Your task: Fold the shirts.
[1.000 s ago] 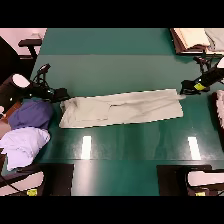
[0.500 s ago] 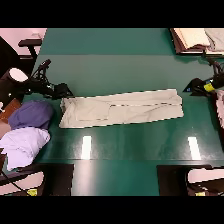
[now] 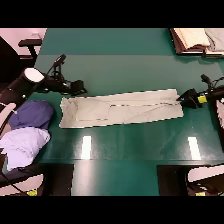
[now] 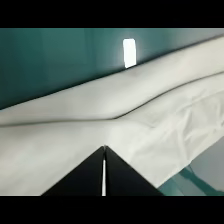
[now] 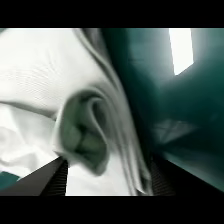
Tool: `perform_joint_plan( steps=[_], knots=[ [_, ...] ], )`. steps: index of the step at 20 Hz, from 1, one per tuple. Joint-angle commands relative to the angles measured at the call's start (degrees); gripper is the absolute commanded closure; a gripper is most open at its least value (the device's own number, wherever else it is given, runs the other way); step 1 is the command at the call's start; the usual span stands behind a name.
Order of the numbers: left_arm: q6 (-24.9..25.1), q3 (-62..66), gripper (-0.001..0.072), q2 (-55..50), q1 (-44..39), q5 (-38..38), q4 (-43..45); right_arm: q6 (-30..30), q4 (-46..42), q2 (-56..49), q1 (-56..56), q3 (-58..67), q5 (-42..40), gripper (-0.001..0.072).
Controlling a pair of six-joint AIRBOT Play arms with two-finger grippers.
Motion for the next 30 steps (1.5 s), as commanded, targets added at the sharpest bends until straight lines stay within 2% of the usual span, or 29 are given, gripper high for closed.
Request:
perform_joint_plan(
  steps=[1, 3, 4, 7, 10, 16, 18, 22, 26, 30],
  knots=[
    [-2.7, 0.1, 0.0679, -0.5, -6.7, 8.2, -0.5, -1.0, 1.8, -2.5, 3.8, 1.8, -0.1, 0.0285],
    [-3.7, 1.0, 0.0679, -3.0, -9.4, 8.6, -0.5, -1.0, 1.8, -2.4, 5.6, 3.7, 0.4, 0.0592],
    [-4.0, 2.0, 0.0679, -5.1, -10.6, 8.0, -0.5, -1.0, 1.8, -2.3, 6.2, 5.2, 2.0, 0.0693],
    [-4.0, 7.2, 0.0679, -12.3, -14.7, 6.4, -0.7, -0.8, 1.9, 1.2, 7.0, 9.7, 4.9, 0.0693],
    [-4.0, 14.4, 0.0679, -19.9, -19.0, 5.4, -0.9, 2.3, 2.0, 7.8, 9.4, 14.5, 4.9, 0.0693],
    [-6.4, 25.4, 0.0679, -30.9, -23.7, 2.4, -0.9, 6.8, 2.0, 16.5, 20.0, 24.0, 3.4, 0.0694],
    [-7.0, 27.2, 0.0679, -32.7, -24.0, 2.5, -0.9, 7.6, 3.0, 17.0, 23.8, 26.5, 2.9, 0.0693],
    [-8.1, 27.5, 0.0679, -33.0, -24.0, 3.4, -0.3, 7.6, 11.1, 17.0, 29.2, 28.4, 1.1, 0.0693],
    [-8.0, 27.5, 0.0679, -33.0, -23.9, 5.4, -0.2, 7.6, 13.0, 17.0, 33.7, 28.4, -0.7, 0.0693],
    [-8.0, 27.5, 0.0679, -29.1, -19.5, 1.5, 2.4, 7.5, 15.4, 17.0, 37.3, 28.4, -3.4, 0.0693]
  ],
)
